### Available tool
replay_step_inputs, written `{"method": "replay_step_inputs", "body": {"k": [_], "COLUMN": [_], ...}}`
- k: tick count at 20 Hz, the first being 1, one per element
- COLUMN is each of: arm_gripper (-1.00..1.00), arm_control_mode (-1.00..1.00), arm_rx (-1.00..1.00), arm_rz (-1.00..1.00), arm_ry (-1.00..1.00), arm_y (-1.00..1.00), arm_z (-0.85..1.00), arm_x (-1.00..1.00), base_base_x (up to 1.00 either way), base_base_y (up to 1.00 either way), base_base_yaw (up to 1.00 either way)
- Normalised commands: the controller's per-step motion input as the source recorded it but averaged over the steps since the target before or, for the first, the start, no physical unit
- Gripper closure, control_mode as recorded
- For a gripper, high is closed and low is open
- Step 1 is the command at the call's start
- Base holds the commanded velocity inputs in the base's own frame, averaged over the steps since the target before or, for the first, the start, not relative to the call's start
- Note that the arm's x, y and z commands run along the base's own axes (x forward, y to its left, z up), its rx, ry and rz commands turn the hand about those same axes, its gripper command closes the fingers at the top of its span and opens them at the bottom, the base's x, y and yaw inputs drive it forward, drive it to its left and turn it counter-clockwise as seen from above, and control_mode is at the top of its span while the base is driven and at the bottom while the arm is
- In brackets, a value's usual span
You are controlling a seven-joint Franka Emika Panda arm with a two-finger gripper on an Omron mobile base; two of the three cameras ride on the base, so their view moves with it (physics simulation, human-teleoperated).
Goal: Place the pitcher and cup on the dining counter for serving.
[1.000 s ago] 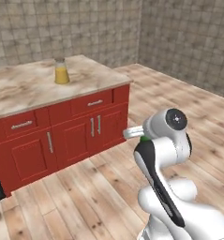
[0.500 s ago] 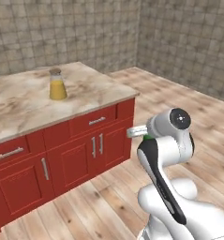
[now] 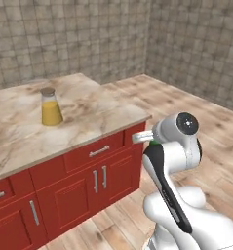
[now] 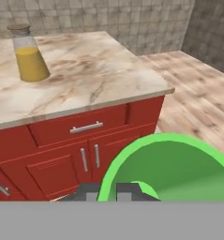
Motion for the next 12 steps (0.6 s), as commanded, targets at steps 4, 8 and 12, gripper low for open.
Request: {"method": "replay_step_inputs", "body": {"k": [4, 8, 12], "arm_gripper": [1.00, 1.00, 1.00], "arm_control_mode": [1.00, 1.00, 1.00], "arm_rx": [0.00, 0.00, 0.00], "arm_rz": [0.00, 0.00, 0.00], "arm_ry": [0.00, 0.00, 0.00], "arm_y": [0.00, 0.00, 0.00], "arm_z": [0.00, 0.00, 0.00], "arm_x": [0.00, 0.00, 0.00], "base_base_x": [0.90, 0.69, 0.66], "base_base_y": [-0.38, -0.22, -0.02], "base_base_yaw": [0.27, 0.33, 0.28]}}
